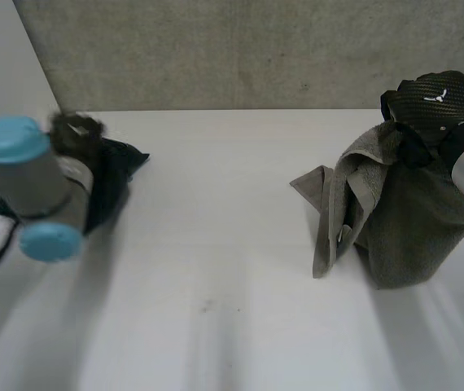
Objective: Fold the laundry.
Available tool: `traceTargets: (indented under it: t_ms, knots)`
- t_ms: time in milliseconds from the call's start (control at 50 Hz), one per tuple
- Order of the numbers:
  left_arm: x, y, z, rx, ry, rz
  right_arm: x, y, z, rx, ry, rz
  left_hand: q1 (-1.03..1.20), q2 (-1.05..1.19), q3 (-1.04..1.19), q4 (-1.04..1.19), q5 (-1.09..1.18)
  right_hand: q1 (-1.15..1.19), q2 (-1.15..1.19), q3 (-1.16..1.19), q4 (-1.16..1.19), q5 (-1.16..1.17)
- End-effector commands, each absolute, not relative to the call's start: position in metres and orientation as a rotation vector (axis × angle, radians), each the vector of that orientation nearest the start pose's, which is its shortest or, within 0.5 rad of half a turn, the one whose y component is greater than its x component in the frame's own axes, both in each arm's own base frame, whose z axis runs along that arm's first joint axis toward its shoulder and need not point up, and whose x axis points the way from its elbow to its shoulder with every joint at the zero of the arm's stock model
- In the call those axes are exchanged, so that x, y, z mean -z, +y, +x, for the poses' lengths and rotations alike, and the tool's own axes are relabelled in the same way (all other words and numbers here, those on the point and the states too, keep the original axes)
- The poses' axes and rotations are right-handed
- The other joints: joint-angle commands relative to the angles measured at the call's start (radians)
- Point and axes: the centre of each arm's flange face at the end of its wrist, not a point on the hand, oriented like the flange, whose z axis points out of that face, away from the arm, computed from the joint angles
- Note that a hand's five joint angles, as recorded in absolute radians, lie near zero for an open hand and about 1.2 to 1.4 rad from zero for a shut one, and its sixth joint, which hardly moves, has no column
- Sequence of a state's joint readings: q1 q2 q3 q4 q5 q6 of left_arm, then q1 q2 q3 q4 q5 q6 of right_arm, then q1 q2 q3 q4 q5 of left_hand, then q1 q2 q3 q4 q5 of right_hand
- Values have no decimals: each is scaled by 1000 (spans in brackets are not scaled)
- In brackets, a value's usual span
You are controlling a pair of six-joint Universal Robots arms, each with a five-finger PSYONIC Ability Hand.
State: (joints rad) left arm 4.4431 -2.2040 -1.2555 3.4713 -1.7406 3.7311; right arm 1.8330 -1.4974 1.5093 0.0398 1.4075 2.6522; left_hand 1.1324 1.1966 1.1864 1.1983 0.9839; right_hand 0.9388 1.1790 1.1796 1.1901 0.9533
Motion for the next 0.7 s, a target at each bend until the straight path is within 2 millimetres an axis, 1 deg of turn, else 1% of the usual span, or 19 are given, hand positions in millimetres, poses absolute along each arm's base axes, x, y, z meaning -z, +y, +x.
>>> traceTargets:
  t_ms: [20,40,60,100,120,200,260,280,340,360,420,440,500,520,560,580,640,660,700]
  knots:
    - [-242,-435,-163,1744,1422,641,-303,-268,224,2193,2069,-1010,264,200,210,198,238,457,217,217,206,268]
    - [-243,-437,-162,1722,1383,650,-303,-268,224,2193,2069,-1010,264,200,210,198,238,457,217,217,206,268]
    - [-244,-438,-163,1694,1325,667,-303,-268,224,2193,2069,-1010,-224,-288,-278,-290,-250,457,217,217,206,268]
    - [-239,-436,-166,1683,1308,684,-303,-268,223,2191,2072,-1009,-958,-1022,-1012,-1024,-984,457,217,217,206,268]
    - [-237,-435,-168,1688,1314,685,-303,-268,223,2191,2072,-1009,-958,-1022,-1012,-1024,-984,457,217,217,206,268]
    - [-224,-423,-184,1757,1383,703,-303,-268,224,2193,2071,-1009,-958,-1022,-1012,-1024,-984,457,217,217,206,268]
    - [-217,-410,-203,1849,1457,702,-303,-268,224,2191,2068,-1009,-958,-1022,-1012,-1024,-984,457,217,217,206,268]
    - [-213,-402,-214,1892,1497,708,-303,-268,224,2191,2069,-1006,-958,-1022,-1012,-1024,-984,457,217,217,206,268]
    - [-207,-390,-228,1943,1561,721,-303,-268,224,2190,2069,-1004,-958,-1022,-1012,-1024,-984,457,217,217,206,268]
    - [-202,-381,-236,1963,1620,739,-303,-268,224,2189,2068,-1003,-958,-1022,-1012,-1024,-984,457,217,217,206,268]
    - [-198,-365,-246,1979,1723,766,-303,-268,224,2187,2071,-1001,-958,-1022,-1012,-1024,-984,457,217,217,206,268]
    - [-195,-354,-254,1990,1800,784,-303,-269,224,2189,2069,-1000,-958,-1022,-1012,-1024,-984,457,217,217,206,268]
    - [-191,-336,-267,2003,1928,822,-304,-269,224,2189,2065,-993,-958,-1022,-1012,-1024,-984,457,217,217,206,268]
    - [-191,-321,-275,2013,2021,853,-304,-268,225,2187,2063,-984,-958,-1022,-1012,-1024,-984,457,217,217,206,268]
    - [-193,-310,-281,2028,2095,873,-306,-269,225,2175,2058,-931,-958,-1022,-1012,-1024,-984,457,217,217,206,268]
    - [-196,-298,-287,2046,2173,898,-307,-268,226,2167,2053,-914,-958,-1022,-1012,-1024,-984,457,217,217,206,268]
    - [-203,-281,-295,2087,2273,924,-311,-264,233,2137,2015,-875,-958,-1022,-1012,-1024,-984,457,217,217,206,268]
    - [-211,-273,-300,2134,2314,925,-312,-262,235,2122,2002,-878,-958,-1022,-1012,-1024,-984,457,217,217,206,268]
    - [-217,-267,-304,2184,2354,916,-311,-256,240,2070,1983,-895,-958,-1022,-1012,-1024,-984,457,217,217,206,268]
